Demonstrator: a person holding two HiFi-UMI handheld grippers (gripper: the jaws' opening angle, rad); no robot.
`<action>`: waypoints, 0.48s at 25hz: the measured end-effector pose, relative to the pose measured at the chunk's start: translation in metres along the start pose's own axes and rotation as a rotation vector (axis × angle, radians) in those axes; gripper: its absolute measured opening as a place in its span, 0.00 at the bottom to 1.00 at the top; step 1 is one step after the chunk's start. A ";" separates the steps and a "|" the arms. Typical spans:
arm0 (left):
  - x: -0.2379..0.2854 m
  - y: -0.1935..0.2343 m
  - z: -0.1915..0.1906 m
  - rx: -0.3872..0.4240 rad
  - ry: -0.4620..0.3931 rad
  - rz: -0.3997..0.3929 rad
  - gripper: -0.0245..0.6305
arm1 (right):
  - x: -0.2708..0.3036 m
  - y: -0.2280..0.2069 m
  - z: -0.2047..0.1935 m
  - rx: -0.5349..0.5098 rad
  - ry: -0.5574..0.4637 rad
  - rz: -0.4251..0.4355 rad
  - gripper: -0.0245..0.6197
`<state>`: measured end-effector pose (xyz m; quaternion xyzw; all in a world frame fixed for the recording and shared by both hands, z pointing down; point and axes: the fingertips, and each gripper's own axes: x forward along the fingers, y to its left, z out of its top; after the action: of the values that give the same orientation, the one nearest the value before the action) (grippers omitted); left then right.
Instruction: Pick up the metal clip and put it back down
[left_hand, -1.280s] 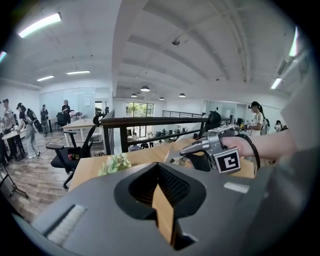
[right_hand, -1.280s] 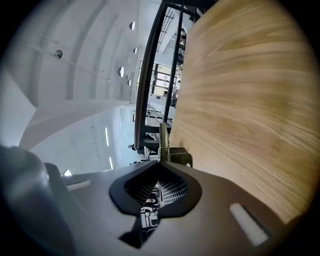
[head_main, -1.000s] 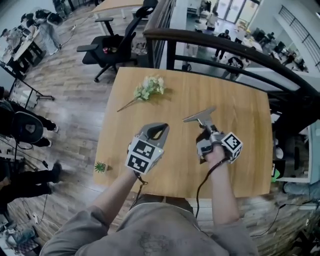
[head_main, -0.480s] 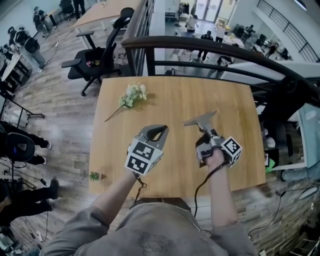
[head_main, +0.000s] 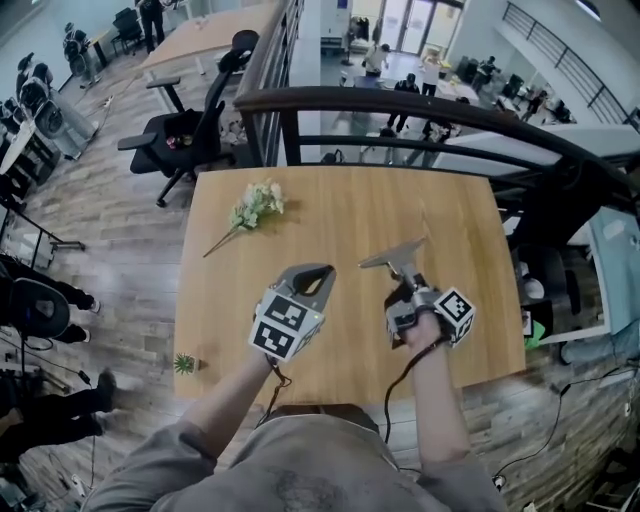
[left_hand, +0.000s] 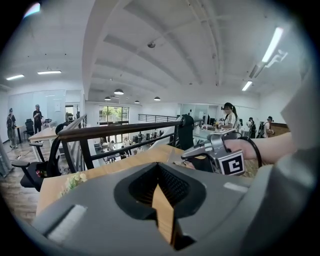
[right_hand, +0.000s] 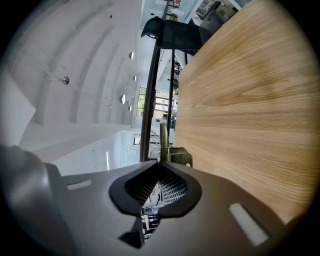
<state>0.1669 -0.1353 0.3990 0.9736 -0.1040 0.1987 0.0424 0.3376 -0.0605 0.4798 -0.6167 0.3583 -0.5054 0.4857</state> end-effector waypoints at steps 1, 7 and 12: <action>0.003 -0.003 0.003 -0.003 -0.007 -0.006 0.04 | -0.001 -0.001 0.006 0.001 -0.009 -0.003 0.06; 0.035 -0.034 0.034 0.044 -0.032 -0.086 0.04 | -0.014 -0.007 0.053 0.004 -0.076 -0.010 0.06; 0.082 -0.060 0.065 0.098 -0.069 -0.141 0.04 | -0.018 -0.023 0.108 0.016 -0.150 -0.026 0.06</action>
<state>0.2783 -0.1004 0.3690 0.9857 -0.0270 0.1663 0.0052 0.4375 -0.0120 0.4952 -0.6535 0.3089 -0.4668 0.5094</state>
